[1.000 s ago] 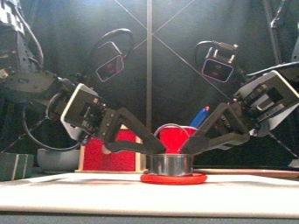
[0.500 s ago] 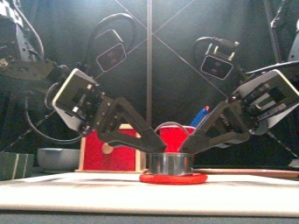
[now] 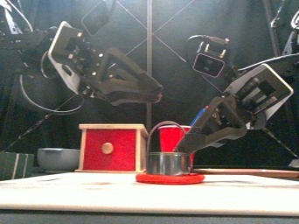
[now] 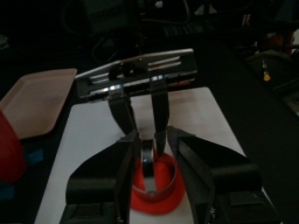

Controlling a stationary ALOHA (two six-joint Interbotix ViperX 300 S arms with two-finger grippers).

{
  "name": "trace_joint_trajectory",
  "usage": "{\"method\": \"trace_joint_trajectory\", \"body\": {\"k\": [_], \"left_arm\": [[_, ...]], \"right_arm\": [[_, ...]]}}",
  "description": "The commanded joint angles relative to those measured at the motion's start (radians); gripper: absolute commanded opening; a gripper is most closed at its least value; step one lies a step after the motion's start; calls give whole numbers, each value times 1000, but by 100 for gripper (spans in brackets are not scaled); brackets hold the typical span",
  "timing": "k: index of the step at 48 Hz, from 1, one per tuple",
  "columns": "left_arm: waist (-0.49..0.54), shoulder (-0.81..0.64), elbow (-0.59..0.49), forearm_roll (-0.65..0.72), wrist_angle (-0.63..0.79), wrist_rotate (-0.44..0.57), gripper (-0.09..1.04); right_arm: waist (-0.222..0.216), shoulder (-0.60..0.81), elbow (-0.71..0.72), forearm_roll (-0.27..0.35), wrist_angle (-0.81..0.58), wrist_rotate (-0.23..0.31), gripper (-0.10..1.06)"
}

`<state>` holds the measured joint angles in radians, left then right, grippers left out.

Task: Get the cutter from the drawer then cut the dough then place the extra dough in the bowl
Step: Cut the dough

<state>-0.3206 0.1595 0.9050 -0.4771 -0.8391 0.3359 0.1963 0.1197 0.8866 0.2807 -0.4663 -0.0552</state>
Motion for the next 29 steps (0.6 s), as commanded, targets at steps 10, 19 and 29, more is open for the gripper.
{"method": "trace_joint_trajectory", "body": {"k": [10,19,29], "left_arm": [[0,49,-18,-26,-6,2,63],[2,114,-60,-40,0,3,63],[2,143,-92,-52,49,2,63]], "right_arm": [[-74,-120,-78,-71,198,-2,70],[-78,-127,-166,-152,428,9,70],[-77,-129,-241,-216,586,9,70]]}}
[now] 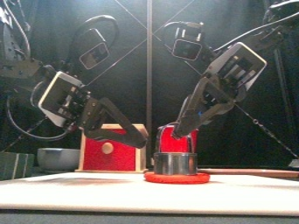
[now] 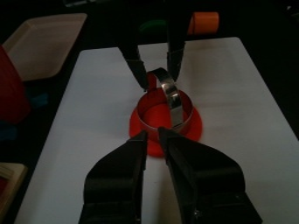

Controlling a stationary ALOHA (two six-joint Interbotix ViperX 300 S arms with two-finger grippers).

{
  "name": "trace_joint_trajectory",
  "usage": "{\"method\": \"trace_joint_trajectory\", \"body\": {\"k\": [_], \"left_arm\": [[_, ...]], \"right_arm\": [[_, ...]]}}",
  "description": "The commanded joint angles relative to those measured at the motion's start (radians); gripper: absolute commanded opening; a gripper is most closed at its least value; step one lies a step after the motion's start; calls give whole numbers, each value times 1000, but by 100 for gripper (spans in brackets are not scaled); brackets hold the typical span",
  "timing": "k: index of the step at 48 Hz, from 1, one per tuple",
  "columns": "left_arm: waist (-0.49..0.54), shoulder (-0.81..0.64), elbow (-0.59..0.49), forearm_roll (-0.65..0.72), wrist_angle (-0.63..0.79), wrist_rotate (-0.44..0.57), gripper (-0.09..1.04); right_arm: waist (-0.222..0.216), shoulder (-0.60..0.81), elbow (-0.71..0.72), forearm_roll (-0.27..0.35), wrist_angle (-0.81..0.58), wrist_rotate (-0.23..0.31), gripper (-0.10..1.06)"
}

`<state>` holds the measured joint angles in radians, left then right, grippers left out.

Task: Get the cutter from the drawer then cut the dough then place the extra dough in the bowl
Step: Cut the dough

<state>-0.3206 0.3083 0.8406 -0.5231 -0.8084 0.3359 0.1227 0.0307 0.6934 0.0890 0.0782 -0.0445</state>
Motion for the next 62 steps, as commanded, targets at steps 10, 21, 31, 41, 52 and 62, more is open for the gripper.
{"method": "trace_joint_trajectory", "body": {"k": [10,21,31,41,52,62], "left_arm": [[23,17,-44,-28,37,3,58],[48,31,-71,-28,103,3,55],[64,38,-75,-49,172,2,55],[66,38,-74,-49,173,2,55],[67,38,-71,-49,176,2,55],[67,40,-67,-51,176,0,55]], "right_arm": [[2,-32,-98,-123,150,3,70],[5,-14,-114,-129,161,2,70],[12,12,-135,-130,192,2,70],[12,29,-176,-143,236,-9,68],[23,31,-187,-178,253,-9,52],[34,2,-202,-187,295,-6,41]]}}
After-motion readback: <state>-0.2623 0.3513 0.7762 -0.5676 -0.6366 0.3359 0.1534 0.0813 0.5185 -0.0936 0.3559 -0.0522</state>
